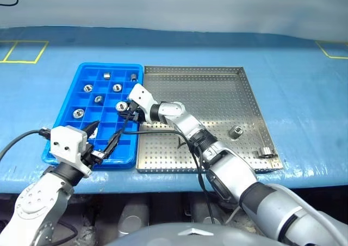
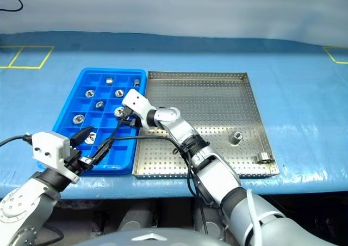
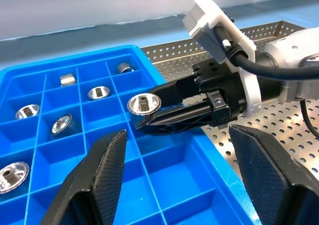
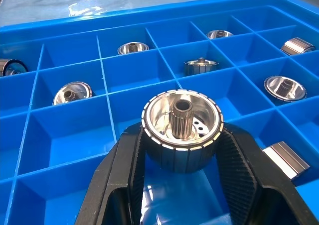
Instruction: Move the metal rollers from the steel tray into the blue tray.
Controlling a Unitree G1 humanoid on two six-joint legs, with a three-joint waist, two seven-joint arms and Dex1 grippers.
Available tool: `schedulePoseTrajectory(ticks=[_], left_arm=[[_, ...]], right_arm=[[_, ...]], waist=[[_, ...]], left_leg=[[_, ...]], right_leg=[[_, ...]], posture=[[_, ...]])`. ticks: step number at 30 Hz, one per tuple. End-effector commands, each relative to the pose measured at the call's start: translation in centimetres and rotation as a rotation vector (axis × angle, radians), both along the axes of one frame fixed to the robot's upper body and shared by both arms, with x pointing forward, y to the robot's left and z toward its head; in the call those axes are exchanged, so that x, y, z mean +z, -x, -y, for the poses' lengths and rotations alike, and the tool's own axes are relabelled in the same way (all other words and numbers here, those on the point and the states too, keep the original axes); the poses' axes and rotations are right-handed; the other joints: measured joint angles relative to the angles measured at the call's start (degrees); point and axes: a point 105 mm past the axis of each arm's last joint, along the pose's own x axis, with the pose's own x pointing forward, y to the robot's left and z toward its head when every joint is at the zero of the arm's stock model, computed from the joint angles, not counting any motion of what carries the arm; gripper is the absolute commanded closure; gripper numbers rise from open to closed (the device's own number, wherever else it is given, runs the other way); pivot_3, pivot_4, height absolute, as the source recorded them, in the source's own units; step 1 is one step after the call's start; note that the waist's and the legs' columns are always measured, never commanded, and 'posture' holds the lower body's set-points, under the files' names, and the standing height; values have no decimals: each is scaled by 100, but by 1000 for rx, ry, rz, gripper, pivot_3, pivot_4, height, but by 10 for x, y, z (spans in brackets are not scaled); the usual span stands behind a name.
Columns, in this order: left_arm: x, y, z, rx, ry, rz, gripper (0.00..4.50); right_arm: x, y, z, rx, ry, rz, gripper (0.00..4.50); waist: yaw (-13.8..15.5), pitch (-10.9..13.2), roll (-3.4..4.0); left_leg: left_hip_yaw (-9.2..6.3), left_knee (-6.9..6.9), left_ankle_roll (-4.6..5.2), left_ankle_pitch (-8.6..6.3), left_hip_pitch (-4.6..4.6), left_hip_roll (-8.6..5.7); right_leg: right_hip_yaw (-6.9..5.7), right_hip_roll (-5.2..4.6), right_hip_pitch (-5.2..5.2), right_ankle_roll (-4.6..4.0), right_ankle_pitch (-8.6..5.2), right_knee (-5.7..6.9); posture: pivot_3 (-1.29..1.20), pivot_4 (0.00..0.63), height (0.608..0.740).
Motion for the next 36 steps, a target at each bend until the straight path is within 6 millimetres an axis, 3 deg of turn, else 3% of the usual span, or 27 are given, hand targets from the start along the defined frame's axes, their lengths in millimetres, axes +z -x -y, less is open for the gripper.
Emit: schedulePoseTrajectory(ticks=[1, 6, 12, 24, 36], left_arm=[[11, 7, 6, 14, -2, 53, 911], [1, 15, 10, 40, 27, 20, 911], [-4, 21, 20, 46, 61, 4, 911], [-7, 41, 12, 173, 67, 21, 911], [-9, 67, 8, 300, 53, 34, 911]], right_arm=[[56, 35, -58, 172, -146, 92, 2762], [66, 44, -65, 226, -164, 117, 2762], [52, 44, -66, 227, -122, 90, 2762], [49, 29, -61, 196, -92, 86, 2762], [41, 27, -61, 210, -56, 80, 2762]], waist=[[38, 0, 1], [146, 2, 3], [270, 3, 4], [532, 23, 23], [1226, 72, 24]], left_leg=[[-1, -1, 0, 0, 0, 0], [-5, -3, -3, 2, 0, 0], [-13, -3, -7, 4, 0, -1], [-29, -11, -16, 9, -3, 1], [-43, -23, -12, 4, -23, -3]], right_leg=[[-1, 0, 0, 0, 0, 0], [-4, 1, 1, -6, -5, -1], [-9, 5, 4, -19, -13, 0], [-16, 16, 2, -4, -36, 2], [-22, 17, -10, 10, -55, -6]], posture=[[257, 150, 740], [297, 150, 740], [356, 150, 740], [530, 150, 740], [664, 150, 740]])
